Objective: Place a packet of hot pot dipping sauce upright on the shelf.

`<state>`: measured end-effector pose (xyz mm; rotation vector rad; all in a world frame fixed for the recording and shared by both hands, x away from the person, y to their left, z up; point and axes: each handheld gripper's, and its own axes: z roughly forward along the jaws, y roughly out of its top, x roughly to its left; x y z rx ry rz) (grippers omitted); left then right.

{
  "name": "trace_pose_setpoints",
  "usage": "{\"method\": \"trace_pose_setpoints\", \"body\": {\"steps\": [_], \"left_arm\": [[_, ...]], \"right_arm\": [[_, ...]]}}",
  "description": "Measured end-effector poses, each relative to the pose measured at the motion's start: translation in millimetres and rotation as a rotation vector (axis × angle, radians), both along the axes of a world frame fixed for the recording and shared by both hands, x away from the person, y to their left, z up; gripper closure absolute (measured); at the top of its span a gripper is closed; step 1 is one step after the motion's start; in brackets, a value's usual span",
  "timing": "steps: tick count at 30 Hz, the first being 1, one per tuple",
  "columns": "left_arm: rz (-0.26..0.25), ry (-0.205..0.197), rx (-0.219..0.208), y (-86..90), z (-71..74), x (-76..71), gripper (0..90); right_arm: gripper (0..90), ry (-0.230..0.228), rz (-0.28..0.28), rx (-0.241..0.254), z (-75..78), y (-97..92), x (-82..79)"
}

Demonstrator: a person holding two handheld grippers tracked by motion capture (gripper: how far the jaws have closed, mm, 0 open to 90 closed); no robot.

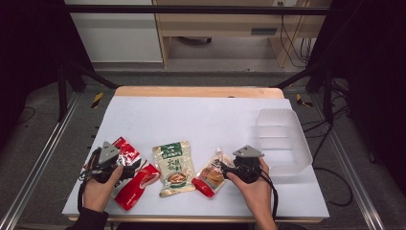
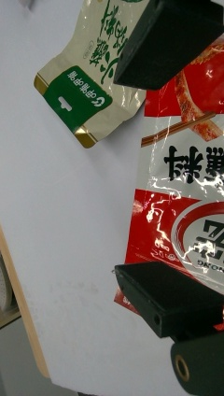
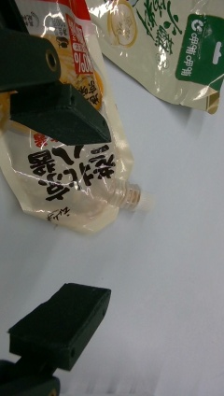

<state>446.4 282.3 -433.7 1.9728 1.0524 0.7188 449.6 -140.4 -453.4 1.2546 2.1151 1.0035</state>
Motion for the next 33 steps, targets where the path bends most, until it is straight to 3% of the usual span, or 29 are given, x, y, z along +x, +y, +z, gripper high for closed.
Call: {"method": "trace_pose_setpoints", "body": {"steps": [7,16,19,28,33], "left_arm": [[0.018,-0.006,-0.016,4.4,1.5,-1.1,8.4],[0.016,-0.002,-0.008,3.5,1.1,-1.3,8.8],[0.013,0.0,0.001,2.9,0.5,-0.8,8.9],[0.006,0.004,0.007,2.0,0.4,0.4,9.1],[0.002,0.005,0.008,1.0,0.5,-0.7,9.1]], "right_arm": [[29.9,0.023,-0.008,-0.005,-3.4,2.7,0.5],[40.4,0.081,-0.009,0.01,-7.4,3.0,2.9],[43.1,0.086,-0.012,-0.006,-9.1,4.5,5.1],[45.2,0.135,-0.029,-0.04,-18.4,7.7,14.9],[46.5,0.164,-0.042,-0.02,-21.4,7.0,14.1]]}}
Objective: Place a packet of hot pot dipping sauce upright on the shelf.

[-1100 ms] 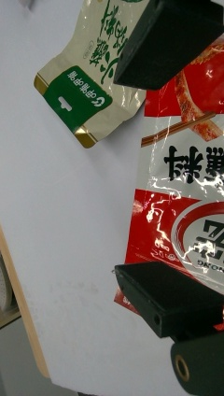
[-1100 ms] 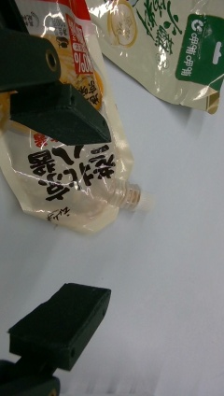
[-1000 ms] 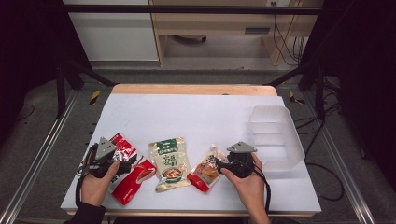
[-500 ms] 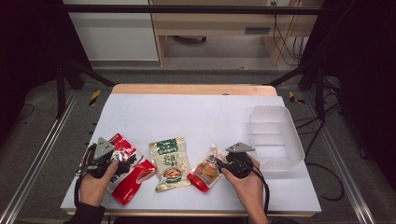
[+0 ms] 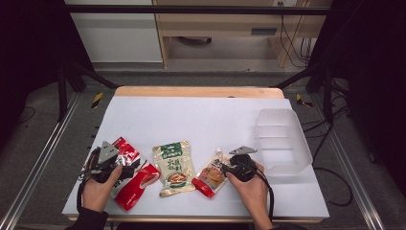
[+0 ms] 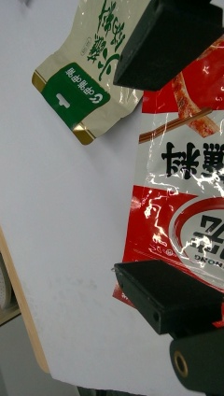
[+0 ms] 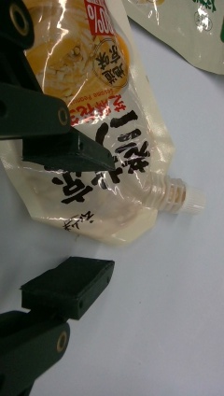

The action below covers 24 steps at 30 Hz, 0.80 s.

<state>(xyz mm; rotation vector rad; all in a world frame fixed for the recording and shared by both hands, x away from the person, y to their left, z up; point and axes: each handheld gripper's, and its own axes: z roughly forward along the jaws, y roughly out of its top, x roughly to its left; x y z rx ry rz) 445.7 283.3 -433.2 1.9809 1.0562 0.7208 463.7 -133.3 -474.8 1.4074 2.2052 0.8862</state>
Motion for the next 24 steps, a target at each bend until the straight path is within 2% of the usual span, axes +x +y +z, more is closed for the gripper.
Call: {"method": "trace_pose_setpoints", "body": {"steps": [3,6,9,10,14,17,19,21,22,23,24], "left_arm": [[-0.004,-0.002,0.005,0.1,0.3,-0.7,9.2],[-0.003,0.001,0.007,0.1,-0.1,0.0,9.2],[-0.003,0.003,0.006,-0.2,0.1,0.2,9.3],[-0.006,0.003,0.008,-0.9,0.1,0.2,9.3],[-0.009,0.006,0.008,-2.5,0.0,-0.2,9.5],[-0.02,0.008,0.016,-2.4,0.9,-1.2,10.1],[-0.027,0.004,0.019,-2.5,2.6,-2.5,10.1],[-0.036,-0.003,0.015,-3.7,5.6,-4.7,10.3],[-0.036,-0.003,0.015,-3.7,5.6,-4.7,10.3],[-0.05,-0.008,0.02,-5.3,8.9,-6.6,10.4],[-0.067,-0.02,0.031,-8.1,15.0,-9.0,10.6]], "right_arm": [[50.5,0.013,0.0,0.024,-1.0,-1.6,0.2],[60.1,0.011,0.01,0.03,-0.8,-2.3,-1.1],[63.6,0.008,0.015,0.024,-0.8,-1.4,-2.0],[69.4,0.008,0.021,0.021,-0.4,-0.7,-3.0],[78.7,0.002,0.04,0.018,0.3,0.7,-4.6],[85.3,-0.034,0.053,0.014,5.2,2.1,-6.8],[86.8,-0.057,0.065,0.006,10.2,2.3,-7.9],[87.8,-0.1,0.082,0.006,20.5,2.4,-10.3],[87.8,-0.1,0.082,0.006,20.5,2.4,-10.3],[88.3,-0.146,0.106,0.014,32.0,2.8,-12.5],[88.4,-0.162,0.118,0.015,36.8,3.1,-13.5]]}}
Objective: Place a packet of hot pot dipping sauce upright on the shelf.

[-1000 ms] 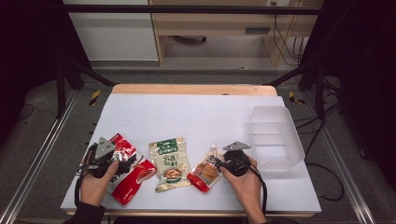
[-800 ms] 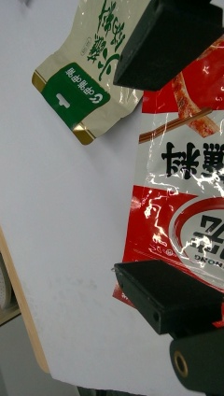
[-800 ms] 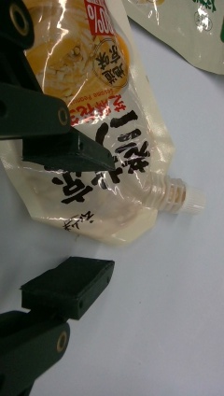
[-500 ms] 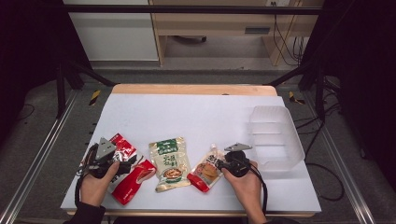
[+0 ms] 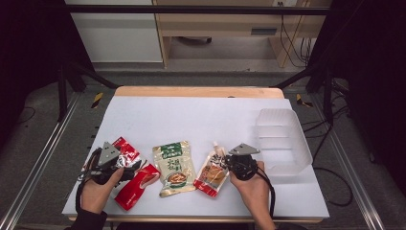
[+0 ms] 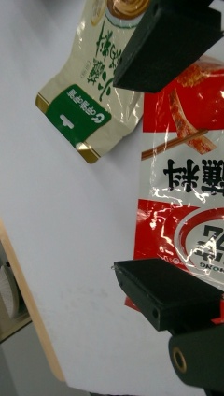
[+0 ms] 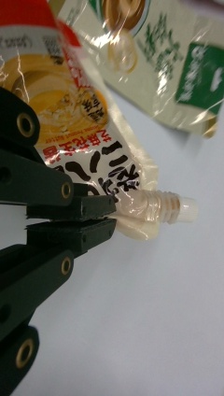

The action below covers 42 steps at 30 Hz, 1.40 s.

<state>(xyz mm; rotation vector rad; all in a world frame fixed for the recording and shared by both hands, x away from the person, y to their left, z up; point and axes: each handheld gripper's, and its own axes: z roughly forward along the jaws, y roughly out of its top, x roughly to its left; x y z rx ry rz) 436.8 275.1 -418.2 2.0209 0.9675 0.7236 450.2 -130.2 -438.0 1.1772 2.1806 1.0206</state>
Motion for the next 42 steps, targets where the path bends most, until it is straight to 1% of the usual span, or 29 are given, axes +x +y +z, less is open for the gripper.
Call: {"method": "trace_pose_setpoints", "body": {"steps": [1,3,4,6,8,9,11,12,13,14,15,16,17,18,20,21,23,24,25,26,27,29,31,33,35,36,39,42], "left_arm": [[-0.013,-0.005,-0.004,-1.8,3.5,-0.6,10.9],[-0.049,0.006,-0.017,-6.8,10.4,0.0,11.5],[-0.067,0.011,-0.015,-9.7,13.8,0.3,11.7],[-0.092,0.006,-0.017,-16.4,19.8,1.2,13.0],[-0.131,0.033,-0.048,-23.9,23.7,3.8,14.0],[-0.15,0.033,-0.042,-28.3,25.5,4.9,15.4],[-0.184,0.036,-0.015,-37.1,28.8,7.1,16.9],[-0.184,0.036,-0.015,-37.1,28.8,7.1,17.3],[-0.229,0.056,-0.016,-49.1,33.3,9.7,18.8],[-0.248,0.063,-0.013,-53.5,34.7,10.4,19.9],[-0.276,0.069,-0.006,-61.3,36.9,11.3,20.5],[-0.301,0.074,0.003,-68.0,38.5,12.0,21.1],[-0.325,0.078,0.008,-74.6,39.9,12.7,21.6],[-0.345,0.079,0.018,-80.9,41.5,13.5,22.4],[-0.394,0.09,0.012,-92.6,44.6,15.6,23.4],[-0.41,0.089,0.01,-97.7,46.3,16.6,24.4],[-0.436,0.089,0.021,-107.1,50.2,19.6,25.4],[-0.436,0.089,0.021,-107.1,50.2,19.6,25.5],[-0.458,0.091,0.026,-114.8,54.4,22.6,26.3],[-0.458,0.091,0.026,-114.8,54.4,22.6,27.3],[-0.491,0.1,0.026,-121.1,58.0,25.0,27.9],[-0.511,0.096,0.033,-126.5,60.7,26.1,30.0],[-0.526,0.101,0.027,-129.3,62.2,27.1,31.6],[-0.535,0.105,0.022,-129.9,62.3,28.5,35.4],[-0.551,0.106,0.022,-130.2,62.4,29.6,38.2],[-0.557,0.107,0.012,-130.5,62.6,29.7,40.1],[-0.572,0.115,0.006,-130.2,63.8,32.0,42.8],[-0.585,0.123,-0.006,-131.5,64.7,34.3,47.0]], "right_arm": [[88.5,-0.017,0.016,0.005,6.7,0.1,-1.2],[88.7,-0.068,0.068,0.001,19.1,1.1,-3.5],[88.8,-0.077,0.09,0.001,25.0,1.3,-4.2],[88.9,-0.095,0.139,-0.006,35.3,2.8,-5.4],[89.0,-0.109,0.188,0.006,44.5,4.7,-7.1],[89.0,-0.118,0.219,0.002,48.6,6.3,-8.0],[89.2,-0.126,0.261,-0.004,55.6,10.3,-10.6],[89.3,-0.127,0.277,-0.009,58.1,11.9,-11.6],[89.4,-0.126,0.304,-0.002,61.9,13.9,-12.9],[89.4,-0.13,0.325,-0.003,64.5,15.3,-13.5],[89.4,-0.136,0.335,-0.008,66.2,16.7,-14.2],[89.5,-0.151,0.354,-0.015,68.5,18.6,-15.4],[89.5,-0.156,0.37,-0.011,69.9,19.8,-16.1],[89.5,-0.157,0.38,-0.001,71.2,20.5,-16.1],[89.5,-0.162,0.4,-0.001,73.7,22.2,-16.7],[89.5,-0.163,0.402,-0.004,75.1,22.8,-17.1],[89.5,-0.164,0.413,-0.005,77.9,23.4,-17.3],[89.5,-0.164,0.413,-0.005,77.9,23.4,-17.3],[89.5,-0.168,0.433,0.005,80.7,24.1,-18.3],[89.5,-0.169,0.442,0.008,81.7,24.5,-19.3],[89.5,-0.173,0.458,0.012,83.1,25.4,-20.6],[89.5,-0.169,0.473,0.016,84.8,26.8,-22.4],[89.5,-0.17,0.487,0.018,86.3,28.3,-24.3],[89.5,-0.176,0.498,0.021,87.2,29.5,-25.3],[89.5,-0.173,0.501,0.025,87.8,30.4,-25.2],[89.5,-0.173,0.503,0.021,87.9,30.9,-24.8],[89.5,-0.171,0.506,0.018,87.9,32.0,-23.4],[89.5,-0.17,0.506,0.031,88.2,32.7,-22.0]]}}
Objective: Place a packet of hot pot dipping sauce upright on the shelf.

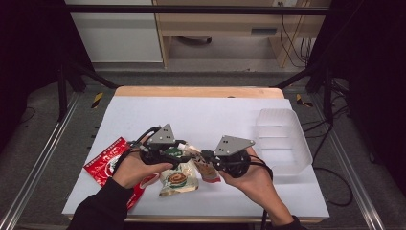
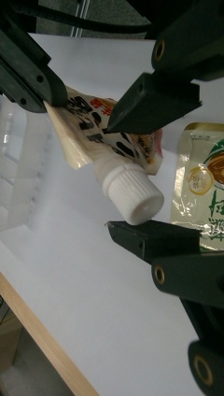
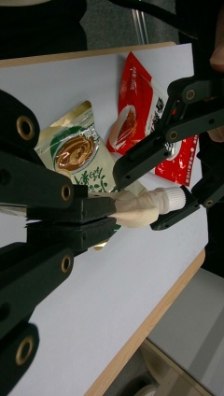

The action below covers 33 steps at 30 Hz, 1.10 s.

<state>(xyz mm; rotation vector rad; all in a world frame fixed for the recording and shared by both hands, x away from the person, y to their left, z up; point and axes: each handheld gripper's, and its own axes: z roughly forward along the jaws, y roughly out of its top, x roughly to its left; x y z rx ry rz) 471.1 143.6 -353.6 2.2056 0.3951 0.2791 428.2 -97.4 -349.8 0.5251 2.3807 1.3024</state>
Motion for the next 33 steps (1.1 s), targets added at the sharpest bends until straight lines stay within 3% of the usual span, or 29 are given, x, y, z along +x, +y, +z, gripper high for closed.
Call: {"method": "trace_pose_setpoints", "body": {"steps": [5,13,20,23,26,31,33], "left_arm": [[0.007,0.012,0.007,1.8,-0.2,4.3,53.1],[-0.001,0.03,0.01,1.3,2.6,3.7,63.8],[-0.01,0.039,0.006,-5.3,5.4,3.2,65.4],[-0.014,0.05,-0.002,-8.3,4.2,4.5,60.8],[-0.025,0.059,0.025,-11.4,0.4,6.3,61.9],[-0.013,0.067,0.016,-13.9,-0.5,7.6,64.9],[-0.017,0.082,-0.008,-16.2,0.2,8.3,68.2]], "right_arm": [[89.5,0.016,0.006,0.024,-3.2,-0.3,3.2],[89.5,0.023,-0.015,0.016,-3.8,-4.3,7.1],[89.5,0.031,-0.04,0.016,-4.3,-9.9,7.6],[89.5,0.043,-0.047,0.028,-6.0,-14.6,8.8],[89.5,0.045,-0.049,0.019,-7.5,-15.6,9.2],[89.5,0.046,-0.054,0.018,-9.2,-16.6,9.5],[89.5,0.05,-0.058,0.015,-9.3,-17.4,10.0]]}}
